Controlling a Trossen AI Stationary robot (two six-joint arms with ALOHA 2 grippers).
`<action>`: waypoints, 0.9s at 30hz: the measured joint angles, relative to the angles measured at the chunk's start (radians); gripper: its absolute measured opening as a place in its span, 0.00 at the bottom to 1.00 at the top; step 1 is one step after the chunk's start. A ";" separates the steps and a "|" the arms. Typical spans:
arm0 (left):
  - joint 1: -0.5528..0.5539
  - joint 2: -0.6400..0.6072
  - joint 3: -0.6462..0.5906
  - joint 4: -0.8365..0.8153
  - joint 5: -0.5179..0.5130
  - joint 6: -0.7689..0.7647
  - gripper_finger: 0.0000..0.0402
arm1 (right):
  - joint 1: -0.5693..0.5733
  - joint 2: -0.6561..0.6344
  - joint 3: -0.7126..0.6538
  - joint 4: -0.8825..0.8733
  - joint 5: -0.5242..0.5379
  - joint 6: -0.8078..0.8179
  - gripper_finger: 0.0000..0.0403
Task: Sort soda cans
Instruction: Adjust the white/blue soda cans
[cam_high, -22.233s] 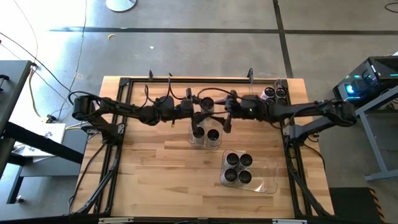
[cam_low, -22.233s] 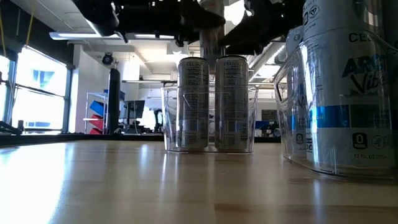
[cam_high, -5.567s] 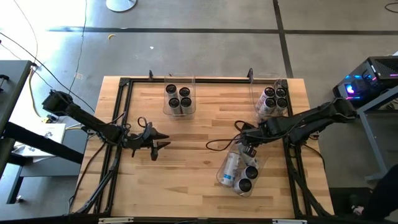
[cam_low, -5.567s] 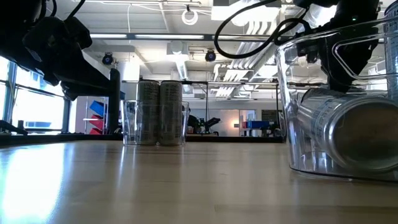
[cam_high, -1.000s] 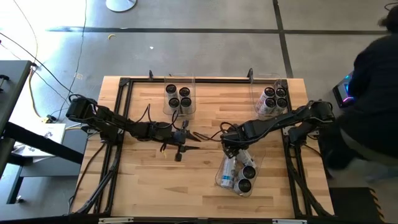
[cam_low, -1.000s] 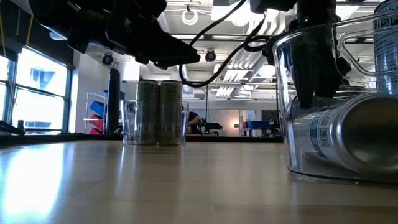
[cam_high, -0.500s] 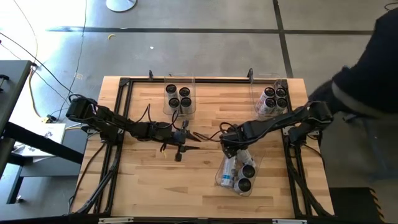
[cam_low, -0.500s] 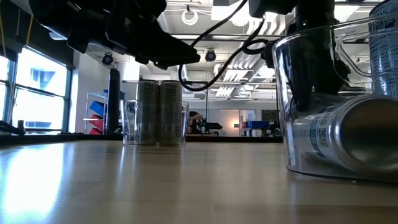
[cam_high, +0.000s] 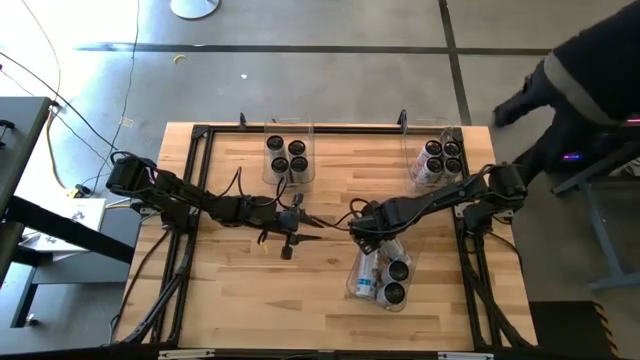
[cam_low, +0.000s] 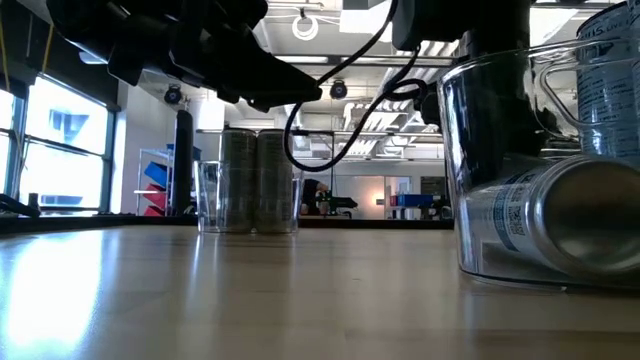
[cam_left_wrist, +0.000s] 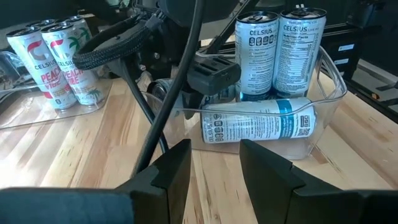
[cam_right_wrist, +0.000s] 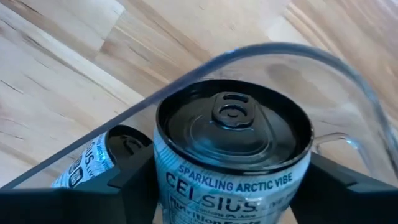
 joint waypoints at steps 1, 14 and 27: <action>0.000 0.000 0.000 0.000 0.000 0.000 0.33 | 0.000 0.000 0.003 0.001 0.002 -0.003 0.66; 0.000 0.000 0.000 0.001 0.000 -0.008 0.33 | 0.076 -0.036 0.051 -0.021 0.171 0.102 0.59; 0.000 0.000 0.000 0.000 0.000 -0.016 0.33 | 0.280 -0.137 0.051 -0.135 0.540 0.317 0.59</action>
